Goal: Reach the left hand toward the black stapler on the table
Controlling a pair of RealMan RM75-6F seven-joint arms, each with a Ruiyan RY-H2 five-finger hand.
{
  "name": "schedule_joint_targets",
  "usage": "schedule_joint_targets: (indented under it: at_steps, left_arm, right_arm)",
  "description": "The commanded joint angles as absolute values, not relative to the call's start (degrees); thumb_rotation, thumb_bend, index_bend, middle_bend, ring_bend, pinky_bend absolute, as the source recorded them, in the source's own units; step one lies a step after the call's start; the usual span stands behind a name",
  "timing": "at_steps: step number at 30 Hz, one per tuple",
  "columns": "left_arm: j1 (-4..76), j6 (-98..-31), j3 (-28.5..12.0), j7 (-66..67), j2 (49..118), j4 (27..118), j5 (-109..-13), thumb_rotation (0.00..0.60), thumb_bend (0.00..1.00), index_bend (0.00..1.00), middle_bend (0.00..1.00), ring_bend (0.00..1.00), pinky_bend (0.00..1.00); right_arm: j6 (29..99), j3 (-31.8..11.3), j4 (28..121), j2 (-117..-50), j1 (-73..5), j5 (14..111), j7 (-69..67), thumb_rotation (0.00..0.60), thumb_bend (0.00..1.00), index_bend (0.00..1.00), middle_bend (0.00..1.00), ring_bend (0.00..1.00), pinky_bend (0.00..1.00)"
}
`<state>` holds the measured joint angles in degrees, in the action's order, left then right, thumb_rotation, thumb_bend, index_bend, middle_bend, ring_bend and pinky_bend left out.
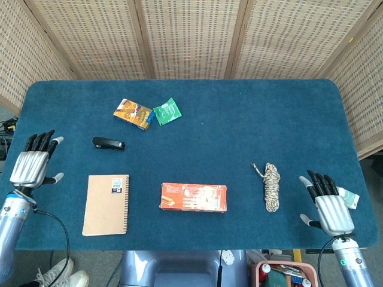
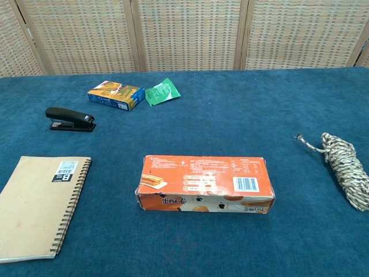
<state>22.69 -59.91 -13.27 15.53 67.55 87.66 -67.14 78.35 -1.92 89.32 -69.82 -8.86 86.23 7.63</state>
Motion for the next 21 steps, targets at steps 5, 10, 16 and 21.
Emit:
schedule_joint_targets:
  at_steps: [5, 10, 16, 21]
  left_arm:
    - [33.7, -47.39, -17.1, 21.71, 73.33, 77.2, -54.05, 0.6, 0.23, 0.15, 0.0, 0.0, 0.01]
    - [38.43, -43.77, -17.21, 24.22, 77.73, 70.79, -49.49, 0.6, 0.24, 0.15, 0.0, 0.0, 0.01]
    - [43.16, -38.57, -15.64, 26.26, 83.16, 62.18, -46.6, 0.6, 0.25, 0.17, 0.0, 0.0, 0.03]
    - [45.67, -35.59, -14.37, 26.55, 86.8, 56.49, -45.96, 0.6, 0.26, 0.19, 0.0, 0.0, 0.04]
  right_arm:
    - [77.11, -2.34, 88.28, -70.22, -9.39, 84.99, 6.51, 0.6, 0.09, 0.07, 0.0, 0.0, 0.0]
    - [76.38, -2.87, 86.38, -70.76, -9.7, 83.93, 4.62, 0.6, 0.09, 0.07, 0.0, 0.0, 0.0]
    - [74.21, -3.38, 84.3, -71.59, -10.31, 81.71, 4.01, 0.6, 0.1, 0.07, 0.0, 0.0, 0.0]
    - [72.65, -3.97, 82.76, -72.28, -10.9, 80.06, 3.51, 0.6, 0.1, 0.07, 0.0, 0.0, 0.0]
